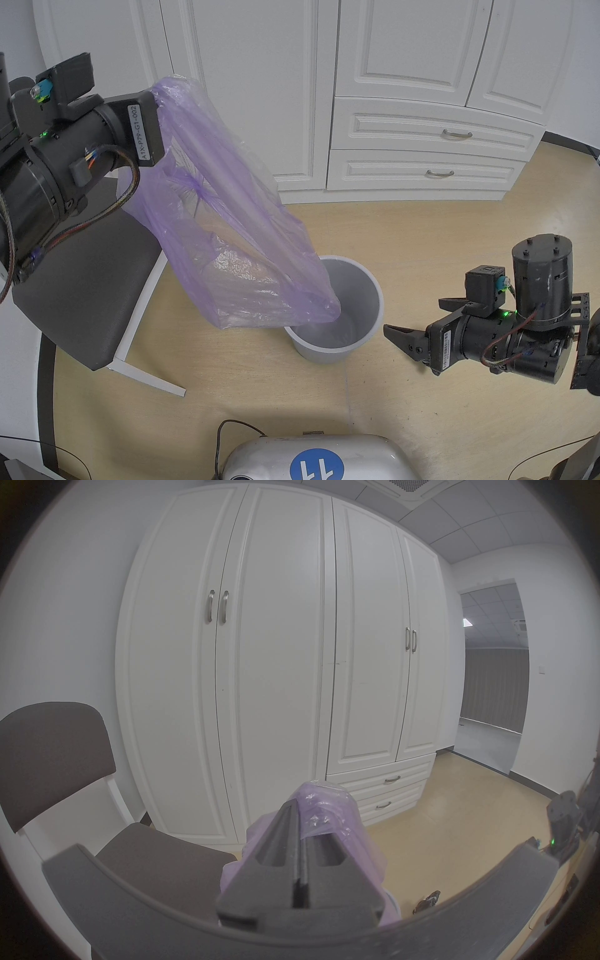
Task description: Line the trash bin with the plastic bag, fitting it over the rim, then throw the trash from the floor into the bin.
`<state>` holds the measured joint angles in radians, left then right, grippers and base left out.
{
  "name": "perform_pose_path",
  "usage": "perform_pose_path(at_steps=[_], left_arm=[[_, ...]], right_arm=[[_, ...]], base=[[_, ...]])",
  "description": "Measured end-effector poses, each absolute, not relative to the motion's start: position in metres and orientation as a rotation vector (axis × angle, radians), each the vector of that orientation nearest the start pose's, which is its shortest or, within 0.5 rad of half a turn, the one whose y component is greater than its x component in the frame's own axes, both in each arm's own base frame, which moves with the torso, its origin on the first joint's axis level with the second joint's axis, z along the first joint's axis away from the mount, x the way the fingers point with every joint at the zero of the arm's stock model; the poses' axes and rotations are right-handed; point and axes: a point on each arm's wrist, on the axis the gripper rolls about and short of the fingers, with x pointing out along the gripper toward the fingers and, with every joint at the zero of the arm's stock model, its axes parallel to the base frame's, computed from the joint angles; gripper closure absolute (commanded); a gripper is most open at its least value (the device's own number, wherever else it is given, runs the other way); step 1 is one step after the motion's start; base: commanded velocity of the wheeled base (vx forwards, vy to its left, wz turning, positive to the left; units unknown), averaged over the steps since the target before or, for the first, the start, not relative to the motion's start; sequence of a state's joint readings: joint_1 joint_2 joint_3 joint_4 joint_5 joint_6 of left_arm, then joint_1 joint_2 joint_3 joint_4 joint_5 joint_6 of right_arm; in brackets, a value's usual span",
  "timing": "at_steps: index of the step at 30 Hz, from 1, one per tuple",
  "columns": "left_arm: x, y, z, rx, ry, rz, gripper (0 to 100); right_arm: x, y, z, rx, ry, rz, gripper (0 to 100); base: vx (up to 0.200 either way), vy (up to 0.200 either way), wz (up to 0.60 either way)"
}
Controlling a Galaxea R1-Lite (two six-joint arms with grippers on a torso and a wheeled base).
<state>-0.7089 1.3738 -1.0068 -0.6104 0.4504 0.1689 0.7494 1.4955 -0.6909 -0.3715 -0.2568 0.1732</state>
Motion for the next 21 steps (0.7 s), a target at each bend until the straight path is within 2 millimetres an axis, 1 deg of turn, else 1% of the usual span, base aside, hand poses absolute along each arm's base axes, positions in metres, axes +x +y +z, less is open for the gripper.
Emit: perform_pose_path(at_steps=[2,5,7,10,15,21], left_arm=[[0.180,-0.141,0.326,0.034,-0.225,-0.238,100],[0.180,-0.141,0.326,0.033,-0.226,-0.238,100],[0.180,-0.141,0.326,0.033,-0.225,-0.239,100],[0.180,-0.141,0.325,0.035,-0.223,-0.239,100],[0.180,-0.141,0.325,0.035,-0.223,-0.239,100],[0.180,-0.141,0.326,0.035,-0.224,-0.239,100]], right_arm=[[0.179,0.161,0.187,-0.028,0.468,0.469,0],[0.172,0.158,0.199,0.008,0.517,0.503,0],[0.169,0.156,0.209,0.033,0.521,0.522,0],[0.167,0.155,0.217,0.056,0.501,0.535,0],[0.165,0.153,0.221,0.050,0.477,0.520,0],[0.164,0.152,0.220,0.023,0.473,0.519,0]], base=[[0.000,0.000,0.00],[0.000,0.000,0.00],[0.000,0.000,0.00],[0.000,0.000,0.00],[0.000,0.000,0.00],[0.000,0.000,0.00]])
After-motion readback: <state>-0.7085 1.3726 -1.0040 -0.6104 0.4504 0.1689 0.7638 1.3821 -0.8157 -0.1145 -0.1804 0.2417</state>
